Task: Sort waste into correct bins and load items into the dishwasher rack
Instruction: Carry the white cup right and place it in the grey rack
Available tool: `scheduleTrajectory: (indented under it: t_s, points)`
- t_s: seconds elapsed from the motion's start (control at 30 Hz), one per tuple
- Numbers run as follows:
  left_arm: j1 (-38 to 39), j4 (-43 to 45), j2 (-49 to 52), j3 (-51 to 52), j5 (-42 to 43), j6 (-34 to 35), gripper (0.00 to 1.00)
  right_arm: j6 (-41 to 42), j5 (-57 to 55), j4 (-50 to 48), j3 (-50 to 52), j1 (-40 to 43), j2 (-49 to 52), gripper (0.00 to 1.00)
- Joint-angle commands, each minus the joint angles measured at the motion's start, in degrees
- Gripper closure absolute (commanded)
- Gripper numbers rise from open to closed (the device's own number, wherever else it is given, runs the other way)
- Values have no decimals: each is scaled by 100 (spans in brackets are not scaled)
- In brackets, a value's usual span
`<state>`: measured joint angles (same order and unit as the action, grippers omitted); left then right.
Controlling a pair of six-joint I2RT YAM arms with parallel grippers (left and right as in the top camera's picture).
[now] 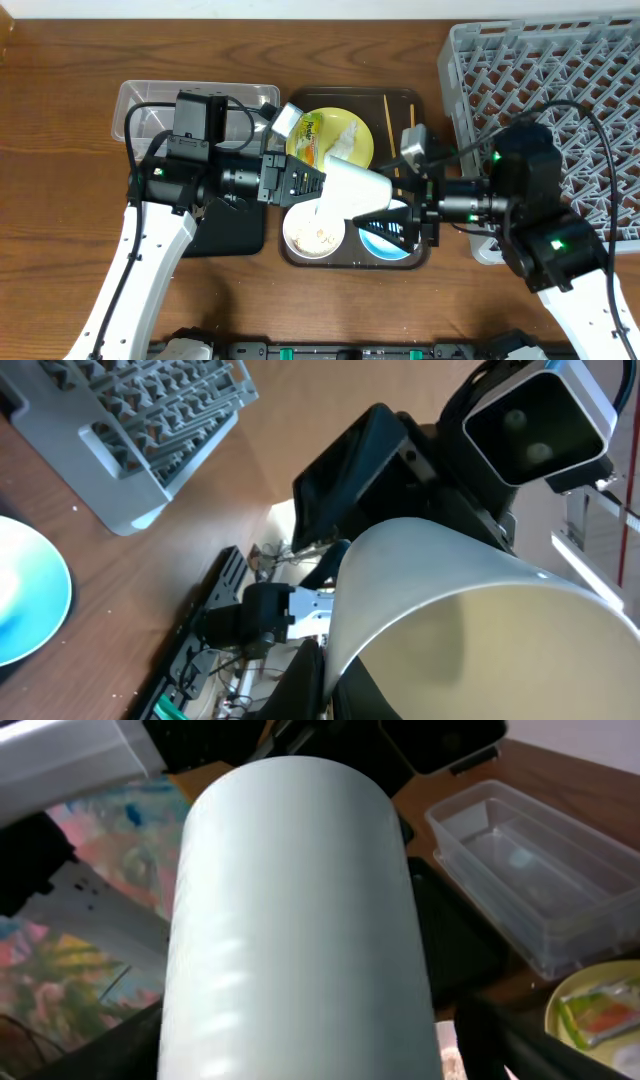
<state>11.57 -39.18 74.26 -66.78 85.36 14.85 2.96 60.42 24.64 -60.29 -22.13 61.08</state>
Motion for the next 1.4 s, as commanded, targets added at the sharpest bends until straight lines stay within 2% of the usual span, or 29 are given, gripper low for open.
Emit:
scheduleTrajectory:
  t_s: [0.0, 0.07, 0.13, 0.23, 0.3, 0.4, 0.43, 0.47, 0.57, 0.6, 0.77, 1.03, 1.2, 1.37]
  points:
    - [-31, 0, -11, -105, 269, -114, 94, 83, 13, -136, -103, -79, 9, 14]
    - [-24, -2, -11, -105, 269, -114, 94, 81, 76, -262, -103, -79, -9, 6]
    - [-24, -2, -11, -105, 269, -114, 94, 85, 170, -369, -103, -79, -11, 6]
    - [-24, 0, -11, -105, 267, -114, 94, 85, 247, -409, -103, -79, -11, 13]
    - [-24, 0, -11, -105, 267, -114, 94, 87, 297, -382, -103, -79, -9, 26]
    - [-26, 0, -11, -105, 267, -114, 93, 81, 302, -282, -103, -76, -11, 31]
    - [-24, 0, -11, -105, 267, -114, 91, 81, 299, -278, -103, -74, -11, 32]
    - [-24, 0, -11, -105, 267, -114, 84, 81, 275, -275, -103, -66, -11, 35]
    - [-26, 0, -11, -105, 264, -111, 55, 83, 66, -103, -105, 66, -87, 36]
    - [-26, 0, -11, -105, 262, -111, 46, 83, -177, 98, -105, 179, -162, 36]
    - [-26, 0, -11, -105, 243, -111, 38, 282, -2124, 1423, -146, 1016, -603, 31]
    - [-26, -4, -11, -105, 103, -111, 36, 1617, -5711, 3799, -376, 2599, -898, 35]
    - [-26, -2, -11, -105, 94, -111, 36, 1694, -6279, 4463, -372, 3101, -435, 35]
    - [-26, -2, -11, -105, 94, -111, 36, 1694, -6339, 4577, -372, 3182, 313, 35]
